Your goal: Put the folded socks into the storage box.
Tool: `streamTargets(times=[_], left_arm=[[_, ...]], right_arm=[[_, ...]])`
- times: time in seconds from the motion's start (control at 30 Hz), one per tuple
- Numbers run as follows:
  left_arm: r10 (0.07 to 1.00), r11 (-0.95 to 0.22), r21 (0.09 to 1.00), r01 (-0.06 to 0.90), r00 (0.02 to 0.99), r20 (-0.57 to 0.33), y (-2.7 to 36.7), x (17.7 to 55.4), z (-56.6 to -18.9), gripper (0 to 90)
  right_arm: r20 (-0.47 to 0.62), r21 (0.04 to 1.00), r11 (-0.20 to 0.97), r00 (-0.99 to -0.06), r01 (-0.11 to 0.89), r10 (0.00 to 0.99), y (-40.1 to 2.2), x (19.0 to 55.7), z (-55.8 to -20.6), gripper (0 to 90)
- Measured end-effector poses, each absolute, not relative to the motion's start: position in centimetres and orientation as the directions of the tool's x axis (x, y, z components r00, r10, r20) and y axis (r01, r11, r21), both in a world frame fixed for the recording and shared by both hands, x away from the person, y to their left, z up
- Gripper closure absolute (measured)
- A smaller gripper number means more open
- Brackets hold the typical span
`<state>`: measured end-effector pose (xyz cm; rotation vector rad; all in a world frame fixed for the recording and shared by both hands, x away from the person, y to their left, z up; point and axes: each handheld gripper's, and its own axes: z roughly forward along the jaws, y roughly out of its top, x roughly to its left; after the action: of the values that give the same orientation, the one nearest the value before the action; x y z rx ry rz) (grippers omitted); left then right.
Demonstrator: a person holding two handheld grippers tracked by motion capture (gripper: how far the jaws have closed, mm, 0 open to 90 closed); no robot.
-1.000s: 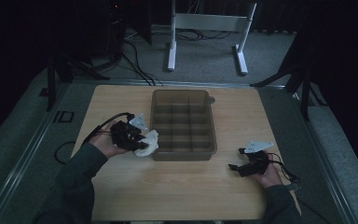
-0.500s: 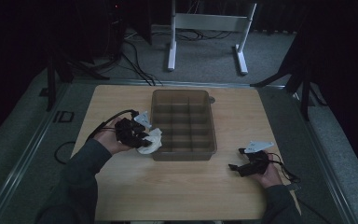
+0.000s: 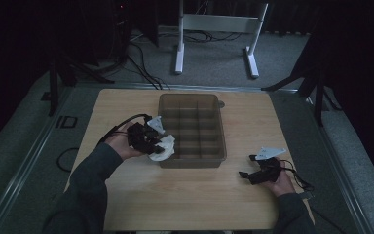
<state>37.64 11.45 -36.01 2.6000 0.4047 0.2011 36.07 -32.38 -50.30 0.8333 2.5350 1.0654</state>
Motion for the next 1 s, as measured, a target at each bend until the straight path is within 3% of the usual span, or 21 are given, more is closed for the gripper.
streamTargets(times=[1.0], left_arm=[[0.288,-0.865,0.436,0.247,0.957,0.030,8.9,39.8,-37.8,71.0]], right_arm=[[-0.024,0.719,0.566,-0.799,0.404,0.600,-32.4,36.1,-50.3,12.6]])
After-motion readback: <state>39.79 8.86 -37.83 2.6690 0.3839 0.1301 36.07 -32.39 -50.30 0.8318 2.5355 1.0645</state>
